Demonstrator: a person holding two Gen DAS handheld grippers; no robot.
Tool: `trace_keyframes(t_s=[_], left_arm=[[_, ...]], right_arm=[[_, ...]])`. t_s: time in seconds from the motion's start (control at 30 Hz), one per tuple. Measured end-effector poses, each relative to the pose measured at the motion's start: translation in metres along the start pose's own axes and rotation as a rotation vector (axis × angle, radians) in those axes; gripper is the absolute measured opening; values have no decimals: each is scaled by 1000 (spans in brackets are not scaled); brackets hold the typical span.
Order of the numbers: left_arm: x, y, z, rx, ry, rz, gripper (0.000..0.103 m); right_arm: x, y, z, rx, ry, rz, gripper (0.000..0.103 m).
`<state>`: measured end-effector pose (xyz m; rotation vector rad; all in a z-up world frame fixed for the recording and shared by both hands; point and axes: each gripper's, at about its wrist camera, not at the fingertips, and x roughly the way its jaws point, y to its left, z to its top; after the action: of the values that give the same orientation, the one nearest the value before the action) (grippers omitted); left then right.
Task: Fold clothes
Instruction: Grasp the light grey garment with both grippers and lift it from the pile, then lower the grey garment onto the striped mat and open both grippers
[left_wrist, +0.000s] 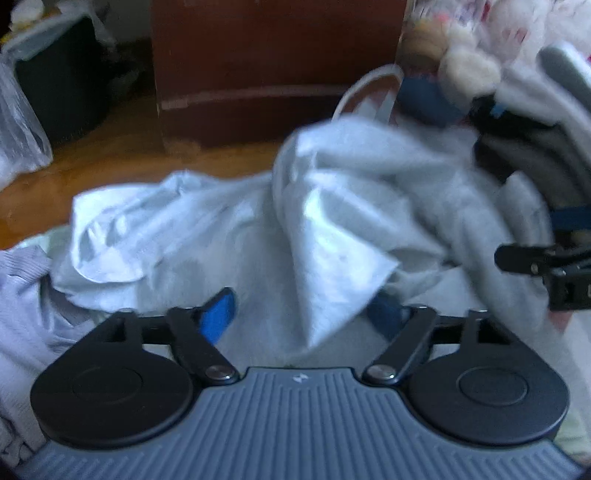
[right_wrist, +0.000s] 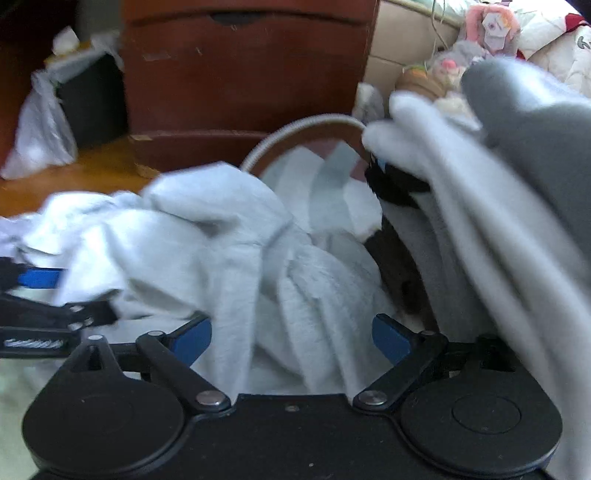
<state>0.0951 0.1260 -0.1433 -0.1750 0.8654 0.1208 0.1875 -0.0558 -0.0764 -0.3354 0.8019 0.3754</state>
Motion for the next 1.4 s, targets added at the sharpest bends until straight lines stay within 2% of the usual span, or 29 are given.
trace_keyframes(t_s=[0.07, 0.1, 0.13, 0.17, 0.2, 0.23, 0.27, 0.3, 0.37, 0.47, 0.6, 0.8, 1.13, 1.27, 1.4], left_arm=[[12, 3, 0, -14, 37, -1, 96], [16, 5, 0, -27, 42, -12, 96], [20, 8, 0, -40, 47, -24, 90], [22, 10, 0, -49, 45, -38, 82], [19, 12, -1, -45, 28, -48, 55], [13, 11, -3, -29, 3, -46, 35], [7, 10, -4, -13, -22, -43, 26], [0, 9, -5, 5, -51, -38, 17], [-19, 3, -8, 47, -122, -21, 15], [-57, -7, -9, 119, -228, -25, 15], [-111, -20, -9, 136, -322, -128, 14], [-185, -62, -12, 201, -421, -262, 14], [-296, -176, -39, 342, -511, -510, 13], [-334, -237, -50, 414, -538, -661, 13], [-355, -301, -57, 443, -504, -843, 15]], right_arm=[[20, 7, -2, -31, -4, -49, 102], [27, 12, -4, -45, -5, -38, 97], [29, 18, -5, -50, 4, -2, 88], [27, 22, -7, -48, 8, 20, 62], [24, 27, -9, -46, 11, 42, 40], [17, 31, -10, -52, 3, 51, 33], [3, 36, -11, -71, -25, 37, 26], [-12, 41, -13, -91, -54, 23, 24], [-42, 49, -15, -125, -113, -4, 22], [-107, 43, -20, -94, -223, -44, 21], [-197, 27, -36, -8, -349, -133, 21], [-286, -8, -77, 124, -426, -229, 20], [-448, -63, -196, 304, -570, -476, 18], [-516, -87, -246, 391, -631, -586, 18], [-568, -113, -301, 534, -651, -710, 19]])
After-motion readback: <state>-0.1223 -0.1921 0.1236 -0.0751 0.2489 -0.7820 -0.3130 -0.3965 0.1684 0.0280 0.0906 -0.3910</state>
